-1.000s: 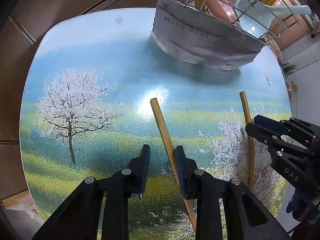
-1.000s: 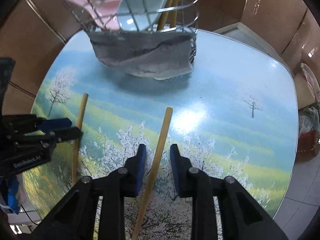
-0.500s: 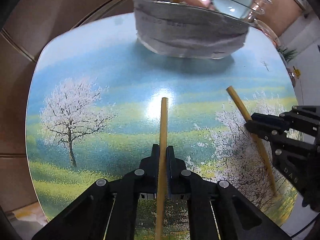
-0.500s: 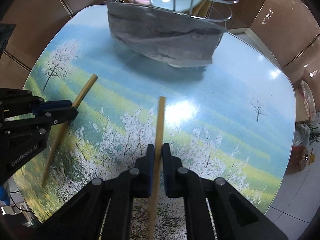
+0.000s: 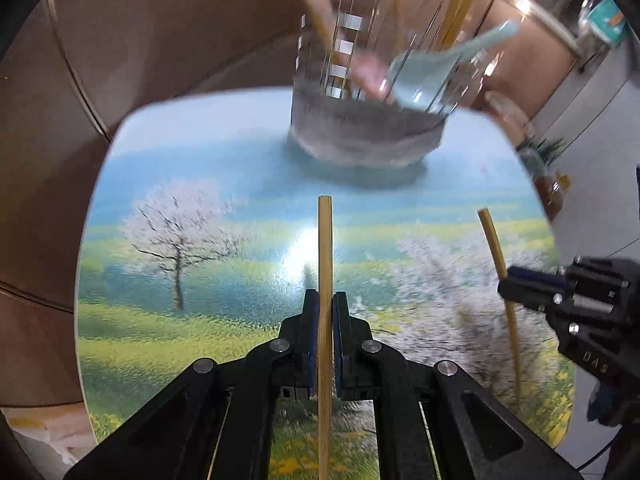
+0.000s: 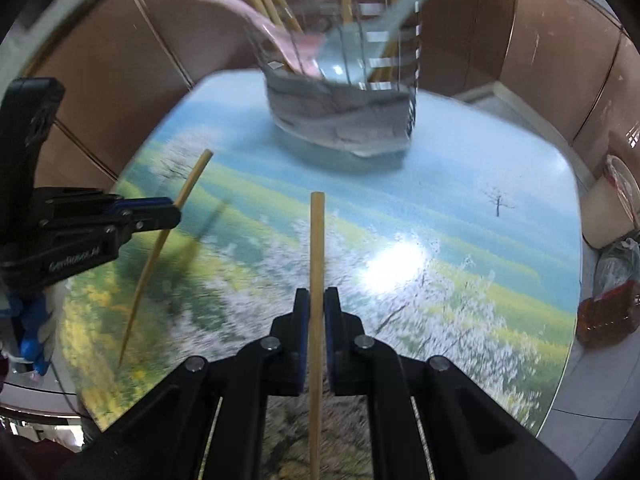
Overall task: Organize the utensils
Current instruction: 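Lift the held chopsticks upright with both tools toward the wire holder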
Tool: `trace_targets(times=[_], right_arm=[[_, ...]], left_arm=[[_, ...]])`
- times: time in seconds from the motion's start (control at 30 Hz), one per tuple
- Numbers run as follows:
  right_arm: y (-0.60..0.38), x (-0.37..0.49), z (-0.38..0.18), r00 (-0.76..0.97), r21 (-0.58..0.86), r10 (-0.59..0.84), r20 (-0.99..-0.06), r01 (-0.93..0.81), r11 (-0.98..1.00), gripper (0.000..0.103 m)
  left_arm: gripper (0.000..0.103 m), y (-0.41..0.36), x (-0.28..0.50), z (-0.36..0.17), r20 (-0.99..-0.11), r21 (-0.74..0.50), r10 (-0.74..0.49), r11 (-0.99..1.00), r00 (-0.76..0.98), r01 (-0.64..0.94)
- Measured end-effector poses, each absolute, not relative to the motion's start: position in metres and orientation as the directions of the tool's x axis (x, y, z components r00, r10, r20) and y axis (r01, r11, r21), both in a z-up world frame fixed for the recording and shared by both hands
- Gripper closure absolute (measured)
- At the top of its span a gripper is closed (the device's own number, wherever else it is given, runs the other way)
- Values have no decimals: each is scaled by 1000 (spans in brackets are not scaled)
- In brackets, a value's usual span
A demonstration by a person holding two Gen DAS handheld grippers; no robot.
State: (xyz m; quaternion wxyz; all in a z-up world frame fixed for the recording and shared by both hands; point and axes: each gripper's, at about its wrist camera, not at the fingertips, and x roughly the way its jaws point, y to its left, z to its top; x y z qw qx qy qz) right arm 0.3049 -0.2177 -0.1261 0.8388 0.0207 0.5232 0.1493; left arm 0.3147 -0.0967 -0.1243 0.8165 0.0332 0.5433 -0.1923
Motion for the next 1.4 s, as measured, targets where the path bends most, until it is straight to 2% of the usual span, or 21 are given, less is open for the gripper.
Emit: trace_targets(times=[0.33, 0.53, 0.73, 1.0, 1.23, 1.4], right_arm=[[-215, 255, -52, 586, 245, 347, -732, -249, 937, 96], [-214, 260, 19, 731, 220, 347, -588, -269, 938, 96], [-220, 290, 69, 830, 213, 363, -424, -298, 930, 96], [-236, 349, 96, 895, 212, 369, -253, -321, 923, 96], [-243, 392, 80, 925, 185, 333, -184, -300, 936, 96], [-247, 415, 60, 937, 152, 314, -152, -292, 944, 96]], left_arm=[[97, -76, 278, -41, -766, -252, -410, 900, 495, 356], [97, -73, 287, 38, -597, -308, -491, 871, 635, 384], [97, -75, 324, 83, -447, -350, -521, 850, 728, 394], [97, -90, 375, 95, -273, -344, -501, 848, 821, 403], [97, -106, 414, 72, -173, -346, -448, 862, 877, 371], [97, -118, 430, 43, -140, -332, -394, 883, 909, 331]])
